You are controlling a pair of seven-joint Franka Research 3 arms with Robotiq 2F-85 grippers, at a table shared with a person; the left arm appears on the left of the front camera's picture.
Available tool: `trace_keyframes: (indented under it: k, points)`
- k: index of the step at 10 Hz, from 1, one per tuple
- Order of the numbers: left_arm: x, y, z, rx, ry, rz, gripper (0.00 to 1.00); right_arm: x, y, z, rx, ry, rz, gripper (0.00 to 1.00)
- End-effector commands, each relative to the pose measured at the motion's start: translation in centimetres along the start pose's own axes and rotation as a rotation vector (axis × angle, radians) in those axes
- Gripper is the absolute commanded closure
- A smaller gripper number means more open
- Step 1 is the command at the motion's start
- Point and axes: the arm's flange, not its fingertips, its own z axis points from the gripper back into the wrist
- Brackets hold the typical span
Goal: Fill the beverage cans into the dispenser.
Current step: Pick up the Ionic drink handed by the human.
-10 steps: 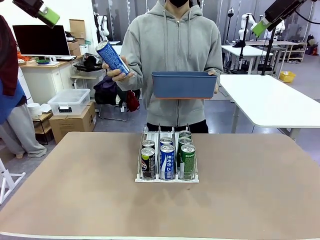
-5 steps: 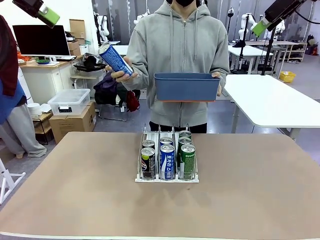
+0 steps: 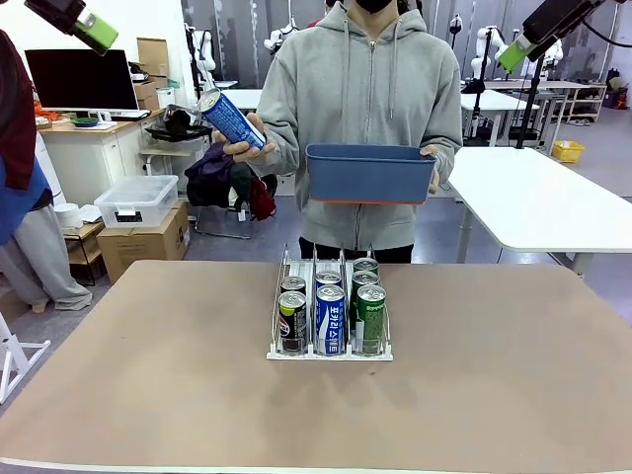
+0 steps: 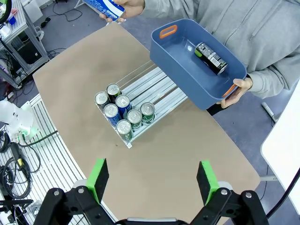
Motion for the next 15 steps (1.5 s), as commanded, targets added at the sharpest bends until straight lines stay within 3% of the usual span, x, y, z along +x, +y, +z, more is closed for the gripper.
trace_keyframes:
  k: [1, 3, 8, 15]
  points:
    - [0.0, 0.0, 0.0, 0.000, 0.000, 0.000, 0.00, -0.1, 0.0, 0.1, 0.001, -0.002, 0.000, 0.00]
    - [0.4, 1.6, -0.9, 0.068, 0.037, 0.010, 0.00, -0.1, 0.0, 0.1, 0.001, -0.002, 0.000, 0.00]
    - [1.5, 1.8, -6.9, 0.269, -0.007, -0.024, 0.00, -0.1, 0.0, 0.1, 0.001, -0.002, 0.000, 0.00]
    - [3.6, 3.7, -13.5, 0.300, -0.007, -0.039, 0.00, -0.1, 0.0, 0.1, 0.001, -0.002, 0.000, 0.00]
